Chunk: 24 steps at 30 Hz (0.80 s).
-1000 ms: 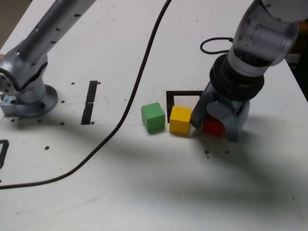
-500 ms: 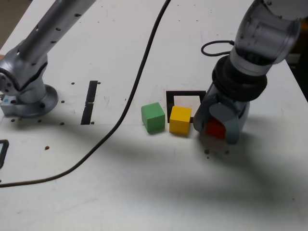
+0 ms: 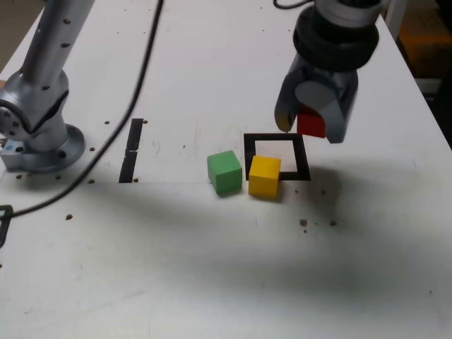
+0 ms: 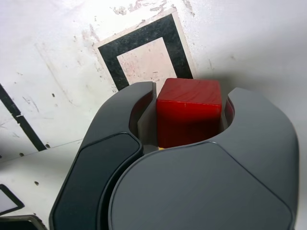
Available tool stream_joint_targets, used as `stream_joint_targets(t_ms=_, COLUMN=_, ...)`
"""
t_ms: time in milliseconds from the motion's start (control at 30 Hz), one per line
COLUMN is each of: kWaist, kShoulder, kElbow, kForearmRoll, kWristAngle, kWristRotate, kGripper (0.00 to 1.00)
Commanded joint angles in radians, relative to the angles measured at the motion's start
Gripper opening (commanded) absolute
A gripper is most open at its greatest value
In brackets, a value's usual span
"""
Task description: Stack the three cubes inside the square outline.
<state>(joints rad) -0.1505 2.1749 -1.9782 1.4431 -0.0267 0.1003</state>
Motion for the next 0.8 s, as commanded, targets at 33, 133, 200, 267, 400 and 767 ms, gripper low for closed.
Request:
stream_joint_targets(t_ms=33, kWaist=0.042, kShoulder=-0.02, kElbow=0.042, kForearmRoll=0.003, kWristAngle=0.005, kWristRotate=0.0, kGripper=0.17)
stream_joint_targets(t_ms=133, kWaist=0.08, kShoulder=-0.024, kElbow=0.083, kForearmRoll=0.0, kWristAngle=0.008, kWristRotate=0.002, kGripper=0.17)
stream_joint_targets(t_ms=200, kWaist=0.1, kShoulder=-0.024, kElbow=0.106, kForearmRoll=-0.002, kWristAngle=0.009, kWristRotate=0.002, kGripper=0.17)
stream_joint_targets(t_ms=267, kWaist=0.116, kShoulder=-0.024, kElbow=0.126, kForearmRoll=-0.004, kWristAngle=0.008, kWristRotate=0.003, kGripper=0.17)
stream_joint_targets(t_ms=400, kWaist=0.137, kShoulder=-0.024, kElbow=0.161, kForearmRoll=-0.014, kWristAngle=-0.005, kWristRotate=0.003, kGripper=0.17)
stream_joint_targets(t_ms=767, kWaist=0.144, kShoulder=-0.017, kElbow=0.246, kForearmRoll=-0.091, kWristAngle=-0.15, kWristRotate=-0.014, kGripper=0.17)
